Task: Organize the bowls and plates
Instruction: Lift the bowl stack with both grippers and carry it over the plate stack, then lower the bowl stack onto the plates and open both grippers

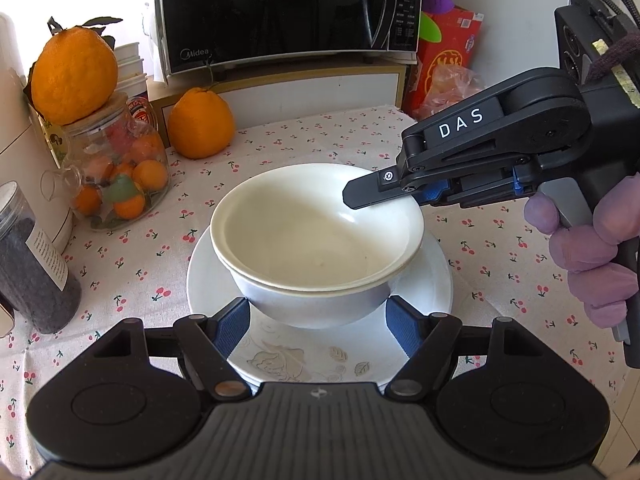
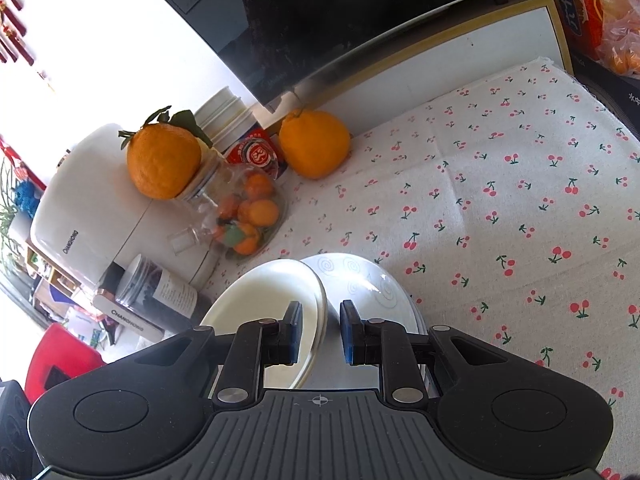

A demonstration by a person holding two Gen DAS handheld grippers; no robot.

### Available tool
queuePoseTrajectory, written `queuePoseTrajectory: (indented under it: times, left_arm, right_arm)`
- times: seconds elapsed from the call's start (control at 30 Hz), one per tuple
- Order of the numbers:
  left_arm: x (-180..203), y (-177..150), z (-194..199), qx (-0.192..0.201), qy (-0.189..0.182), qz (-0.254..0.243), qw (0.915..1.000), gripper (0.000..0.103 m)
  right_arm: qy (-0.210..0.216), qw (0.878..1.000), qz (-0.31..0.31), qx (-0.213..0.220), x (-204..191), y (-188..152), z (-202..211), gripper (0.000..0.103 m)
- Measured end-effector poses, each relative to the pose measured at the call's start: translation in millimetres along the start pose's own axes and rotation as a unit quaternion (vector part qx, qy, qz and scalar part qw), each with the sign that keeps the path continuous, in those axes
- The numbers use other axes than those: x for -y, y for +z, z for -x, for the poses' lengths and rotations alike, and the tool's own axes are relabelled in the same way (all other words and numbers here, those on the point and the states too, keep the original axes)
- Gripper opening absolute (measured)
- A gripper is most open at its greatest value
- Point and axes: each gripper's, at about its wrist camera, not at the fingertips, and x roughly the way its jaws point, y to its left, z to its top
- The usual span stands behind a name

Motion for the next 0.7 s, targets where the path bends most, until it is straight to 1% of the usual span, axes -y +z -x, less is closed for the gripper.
queuePoseTrajectory:
  times: [0.3, 0.4, 0.47, 0.5, 0.53, 0.57, 0.6, 0.63, 0.67, 0.7]
  left_arm:
    - [-0.5, -5.2, -4.9, -0.01, 0.004, -0.011, 0.9999, 0.072]
    - [0.9, -5.9, -5.0, -0.01, 0.007, -0.017, 0.9998, 0.072]
    - [1.7, -6.2, -5.3, -0.01, 0.009, -0.018, 0.9998, 0.076]
    - [1.8, -6.3, -4.8, -0.008, 0.011, -0.017, 0.9998, 0.082]
    - [1.4, -5.8, -4.6, -0.005, 0.013, -0.016, 0.9998, 0.085]
    - [0.7, -5.2, -4.2, -0.005, 0.012, -0.014, 0.9998, 0.085]
    - [0.3, -4.8, -3.9, -0.005, 0.011, -0.012, 0.9999, 0.086]
    - [-0.2, -4.5, -3.8, -0.006, 0.01, -0.01, 0.9999, 0.088]
    - [-0.5, -4.2, -3.8, -0.007, 0.01, -0.009, 0.9999, 0.089]
    - [-0.4, -4.2, -3.5, -0.008, 0.011, -0.01, 0.9999, 0.09]
  right_arm:
    - [-0.002, 1.0, 0.005, -0.005, -1.4, -2.3, -1.4, 0.02]
    - [0.0, 1.0, 0.003, -0.008, -0.9, -1.9, -1.5, 0.023]
    - [-0.002, 1.0, 0.005, -0.005, -1.5, -1.7, 0.1, 0.023]
    - [-0.002, 1.0, 0.006, -0.004, -1.7, -1.3, 0.8, 0.023]
    - [-0.001, 1.0, 0.004, -0.005, -1.3, -0.7, 1.3, 0.023]
    - [0.0, 1.0, 0.001, -0.008, -0.5, -0.3, 1.6, 0.024]
    - [-0.003, 1.0, -0.001, -0.009, 0.1, 0.0, 2.0, 0.026]
    - [-0.007, 1.0, -0.002, -0.008, 0.5, 0.1, 2.9, 0.036]
    - [-0.011, 1.0, -0.003, -0.004, 1.1, 0.1, 4.4, 0.04]
    - [-0.015, 1.0, -0.004, 0.0, 1.8, 0.3, 6.7, 0.049]
